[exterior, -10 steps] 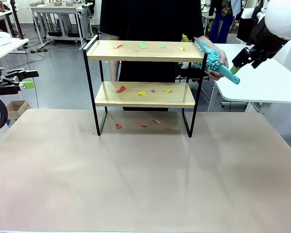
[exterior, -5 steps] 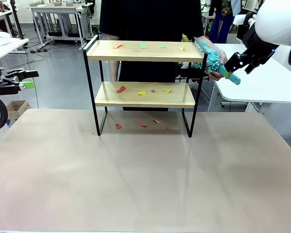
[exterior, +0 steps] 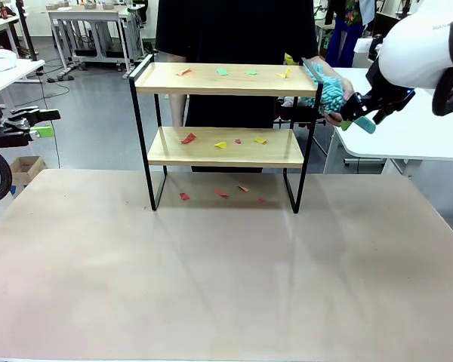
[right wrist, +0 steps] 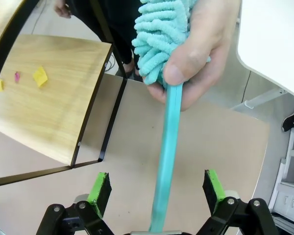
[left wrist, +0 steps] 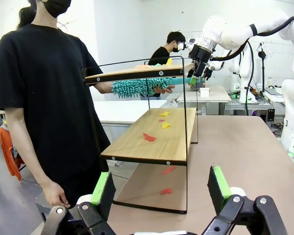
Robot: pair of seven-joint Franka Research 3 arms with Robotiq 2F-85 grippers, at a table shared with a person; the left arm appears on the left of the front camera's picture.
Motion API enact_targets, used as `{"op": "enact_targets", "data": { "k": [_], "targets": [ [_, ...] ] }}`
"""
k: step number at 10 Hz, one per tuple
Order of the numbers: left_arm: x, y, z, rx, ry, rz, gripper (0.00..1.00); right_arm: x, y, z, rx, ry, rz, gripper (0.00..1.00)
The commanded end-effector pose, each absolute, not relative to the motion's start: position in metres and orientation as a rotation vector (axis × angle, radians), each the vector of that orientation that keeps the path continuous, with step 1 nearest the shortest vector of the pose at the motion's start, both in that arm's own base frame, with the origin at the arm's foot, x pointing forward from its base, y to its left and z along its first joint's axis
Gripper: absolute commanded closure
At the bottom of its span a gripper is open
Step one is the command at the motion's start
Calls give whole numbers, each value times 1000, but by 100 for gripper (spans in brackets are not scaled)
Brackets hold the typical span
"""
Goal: Clean the shelf.
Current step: Pick up the Duster handed by the human.
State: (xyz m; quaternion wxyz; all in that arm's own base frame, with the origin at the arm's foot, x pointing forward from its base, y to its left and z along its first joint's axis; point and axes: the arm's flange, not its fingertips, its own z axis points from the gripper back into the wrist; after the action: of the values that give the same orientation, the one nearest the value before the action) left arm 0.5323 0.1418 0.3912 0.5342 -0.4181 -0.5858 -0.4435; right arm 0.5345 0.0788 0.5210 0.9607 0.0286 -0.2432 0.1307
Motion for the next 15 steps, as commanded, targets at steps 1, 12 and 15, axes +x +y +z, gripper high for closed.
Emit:
{"op": "enact_targets", "data": {
  "k": [1, 12, 15],
  "targets": [
    [531, 142, 394, -990, -1402, -1070, 0, 542, 84, 525, 35, -518, 218, 12],
    [531, 142, 394, -990, -1402, -1070, 0, 543, 85, 534, -19, -491, 107, 100],
    [531, 142, 394, -990, -1402, -1070, 0, 539, 84, 532, -24, -507, 135, 100]
  ]
}}
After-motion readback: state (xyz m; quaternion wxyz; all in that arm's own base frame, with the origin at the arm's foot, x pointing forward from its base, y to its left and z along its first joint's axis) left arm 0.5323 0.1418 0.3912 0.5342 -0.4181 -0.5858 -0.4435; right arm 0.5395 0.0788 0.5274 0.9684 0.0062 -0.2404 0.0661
